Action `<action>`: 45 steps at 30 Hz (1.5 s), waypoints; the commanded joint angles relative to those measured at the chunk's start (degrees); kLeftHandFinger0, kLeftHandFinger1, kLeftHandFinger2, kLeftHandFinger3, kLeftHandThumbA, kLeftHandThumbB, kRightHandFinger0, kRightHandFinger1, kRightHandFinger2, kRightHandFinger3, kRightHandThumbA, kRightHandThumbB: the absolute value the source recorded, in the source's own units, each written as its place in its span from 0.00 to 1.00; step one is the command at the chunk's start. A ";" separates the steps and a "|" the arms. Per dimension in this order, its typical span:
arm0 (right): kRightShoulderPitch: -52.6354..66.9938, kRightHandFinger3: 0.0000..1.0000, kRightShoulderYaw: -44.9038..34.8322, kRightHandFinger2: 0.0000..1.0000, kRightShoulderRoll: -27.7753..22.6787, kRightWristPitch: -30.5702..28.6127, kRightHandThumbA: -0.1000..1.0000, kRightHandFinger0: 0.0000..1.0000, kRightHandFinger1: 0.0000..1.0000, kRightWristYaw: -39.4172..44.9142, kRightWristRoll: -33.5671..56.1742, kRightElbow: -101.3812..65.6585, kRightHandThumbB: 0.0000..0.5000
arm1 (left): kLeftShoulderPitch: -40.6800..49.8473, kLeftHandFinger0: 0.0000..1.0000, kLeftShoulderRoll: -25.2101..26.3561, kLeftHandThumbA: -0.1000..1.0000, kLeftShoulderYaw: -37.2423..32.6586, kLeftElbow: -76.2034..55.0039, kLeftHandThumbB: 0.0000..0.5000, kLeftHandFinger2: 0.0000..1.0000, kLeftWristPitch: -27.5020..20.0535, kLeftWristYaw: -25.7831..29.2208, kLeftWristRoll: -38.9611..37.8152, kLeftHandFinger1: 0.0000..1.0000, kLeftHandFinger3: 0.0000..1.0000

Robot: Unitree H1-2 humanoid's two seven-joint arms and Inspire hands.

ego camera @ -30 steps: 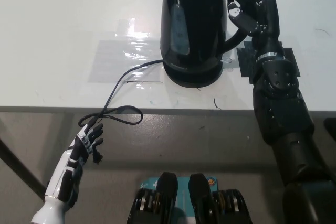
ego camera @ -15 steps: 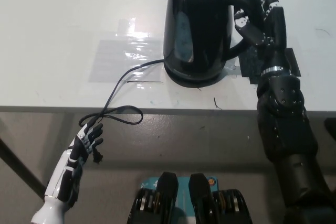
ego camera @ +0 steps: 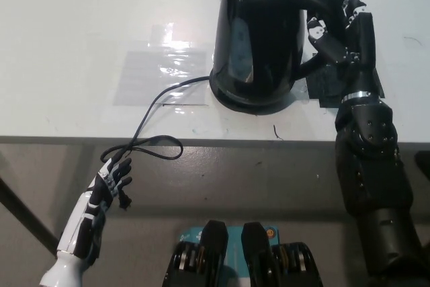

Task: A kettle and its base are kept separately on the desk infront of the robot and the robot uses its right hand to lift the kettle by its handle and places it on its base to align it correctly.

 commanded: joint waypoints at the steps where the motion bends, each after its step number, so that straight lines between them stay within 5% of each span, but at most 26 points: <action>1: -5.50 0.66 -0.69 0.72 0.48 -4.41 0.00 0.00 0.36 0.52 3.09 1.61 0.19 | -0.67 1.00 0.68 1.00 0.33 -0.82 0.28 1.00 -1.93 -0.61 -0.70 1.00 1.00; 16: -9.94 0.51 1.10 0.46 0.19 -10.45 0.00 0.00 0.19 -4.22 -1.02 15.84 0.24 | -0.67 1.00 0.77 1.00 0.33 -0.79 0.28 1.00 -2.22 -0.87 -1.11 1.00 1.00; 32: -9.88 0.54 2.35 0.54 1.62 -13.12 0.00 0.00 0.18 -1.98 0.98 15.13 0.25 | -1.08 1.00 0.86 1.00 0.36 -0.81 0.25 1.00 -2.22 -0.82 -1.06 1.00 1.00; 45: -5.58 0.56 8.85 0.50 2.14 -8.48 0.00 0.00 0.21 -0.63 -3.51 5.79 0.22 | -1.16 1.00 0.94 1.00 0.22 -0.84 0.27 1.00 -1.89 -0.92 -1.03 1.00 1.00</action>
